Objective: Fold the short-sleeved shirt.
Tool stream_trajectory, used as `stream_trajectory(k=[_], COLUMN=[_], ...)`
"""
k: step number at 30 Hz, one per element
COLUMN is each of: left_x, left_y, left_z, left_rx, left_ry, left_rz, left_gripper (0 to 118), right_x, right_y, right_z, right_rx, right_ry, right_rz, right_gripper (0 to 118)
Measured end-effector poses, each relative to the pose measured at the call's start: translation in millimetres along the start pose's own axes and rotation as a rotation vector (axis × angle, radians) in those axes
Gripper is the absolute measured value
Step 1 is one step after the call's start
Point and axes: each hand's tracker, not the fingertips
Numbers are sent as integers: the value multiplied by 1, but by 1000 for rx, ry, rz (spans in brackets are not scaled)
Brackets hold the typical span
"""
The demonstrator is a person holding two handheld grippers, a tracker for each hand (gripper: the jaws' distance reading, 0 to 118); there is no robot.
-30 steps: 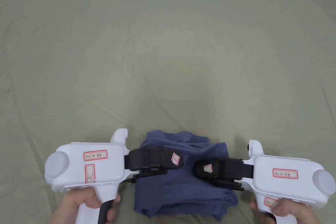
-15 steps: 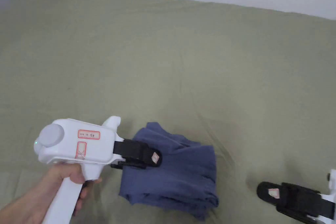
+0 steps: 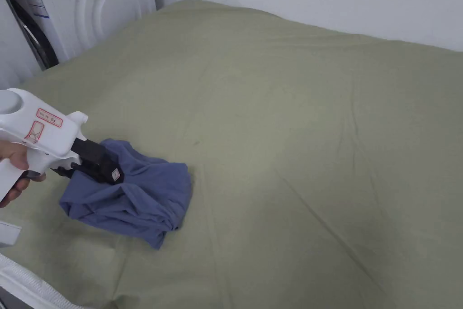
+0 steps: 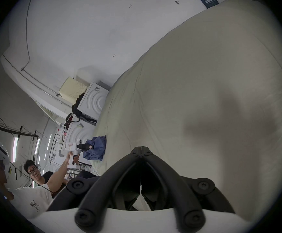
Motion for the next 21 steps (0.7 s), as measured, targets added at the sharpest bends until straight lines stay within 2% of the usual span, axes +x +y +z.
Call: stream_trajectory(k=[1,2,3,4,5,6,7,11,12,13,14,15,16,17,18,19,21], left_x=[-1,-1,4,8,12,12,13,28,39,51,68,88,106,133,164,194,250], left_y=[2,2,4,5,4,7,1,1,-6,-11,-23,-33,-42,-53,-70,-81,-104], left_z=[2,3,3,6,7,17,27,60,65,68,68,67,64,57,50,43,21], left_rx=[-8,-6,5,21,49,49,100,202,226,244,288,322,362,388,426,477,439], left_ry=[-8,-19,-8,67,116,138,103,163,169,167,136,107,70,59,68,82,44], left_rz=[3,-2,-8,-32,-52,-77,-56,-62,-74,-93,-113,-134,-149,-163,-194,-290,-328], left_gripper=[22,29,70,110,118,113,114,113,109,99,79,79,70,47,7,7,7], right_x=[-1,-1,-1,-2,-4,-5,-5,-9,-10,-13,-16,-18,-22,-28,-34,-39,-57], right_y=[0,0,2,1,0,-1,0,-3,-4,-5,-6,-5,-5,-5,-3,1,5], right_z=[-1,-1,-1,-1,-1,-1,0,8,11,14,18,22,27,32,39,46,60], right_rx=[5,5,-1,-6,-7,-10,-13,-4,1,7,17,30,44,66,85,109,182], right_ry=[-5,-3,-3,-9,-17,-15,-11,11,15,13,1,-16,-46,-74,-77,-109,-181], right_rz=[-8,-11,-10,-6,-3,-1,1,12,19,31,45,63,96,125,136,158,236], right_gripper=[0,0,0,0,0,0,0,0,0,0,0,0,0,0,0,0,0])
